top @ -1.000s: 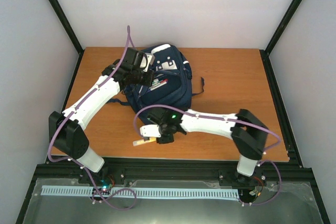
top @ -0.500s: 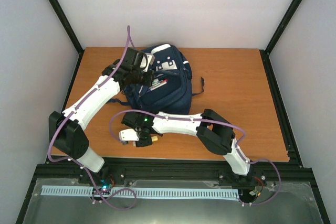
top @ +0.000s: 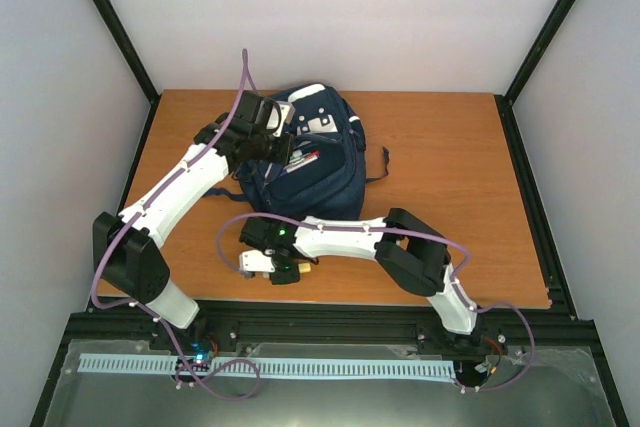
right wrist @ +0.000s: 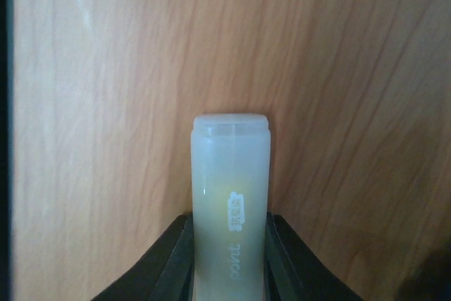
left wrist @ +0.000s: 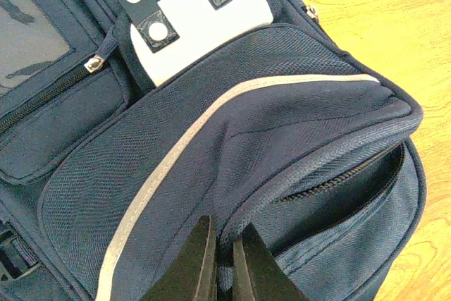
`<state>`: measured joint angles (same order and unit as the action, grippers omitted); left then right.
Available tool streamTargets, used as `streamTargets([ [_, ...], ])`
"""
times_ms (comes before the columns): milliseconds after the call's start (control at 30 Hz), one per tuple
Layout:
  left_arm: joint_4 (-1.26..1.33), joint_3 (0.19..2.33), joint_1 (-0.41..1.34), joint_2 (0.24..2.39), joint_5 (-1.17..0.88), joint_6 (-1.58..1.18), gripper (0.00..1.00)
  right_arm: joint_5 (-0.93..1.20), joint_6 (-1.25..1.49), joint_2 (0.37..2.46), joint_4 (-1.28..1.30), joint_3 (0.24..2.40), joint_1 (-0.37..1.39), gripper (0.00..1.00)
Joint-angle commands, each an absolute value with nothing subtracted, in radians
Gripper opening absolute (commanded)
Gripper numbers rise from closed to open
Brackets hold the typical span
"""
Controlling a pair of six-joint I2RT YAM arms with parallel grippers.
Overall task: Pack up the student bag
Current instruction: Move the stationery to the center of the board.
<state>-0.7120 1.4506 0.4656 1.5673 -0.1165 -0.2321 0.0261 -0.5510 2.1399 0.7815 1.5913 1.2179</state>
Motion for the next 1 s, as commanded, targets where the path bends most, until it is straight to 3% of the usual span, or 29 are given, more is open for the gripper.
streamTargets([
  [0, -0.689, 1.514, 0.459, 1.534, -0.134, -0.267, 0.01, 0.0, -0.506, 2.03, 0.832, 1.458, 1.216, 0.21],
  [233, -0.688, 1.514, 0.459, 1.535, -0.14, -0.271, 0.01, -0.03, -0.482, 1.781, 0.823, 1.158, 1.152, 0.19],
  [600, -0.687, 1.513, 0.459, 1.543, -0.141, -0.274, 0.01, -0.025, -0.469, 1.516, 0.772, 0.841, 0.891, 0.17],
  [833, -0.688, 1.513, 0.459, 1.558, -0.149, -0.276, 0.01, -0.068, -0.473, 1.437, 0.785, 0.769, 0.83, 0.37],
  [967, -0.687, 1.513, 0.459, 1.561, -0.149, -0.278, 0.01, -0.085, -0.489, 1.405, 0.829, 0.736, 0.804, 0.4],
])
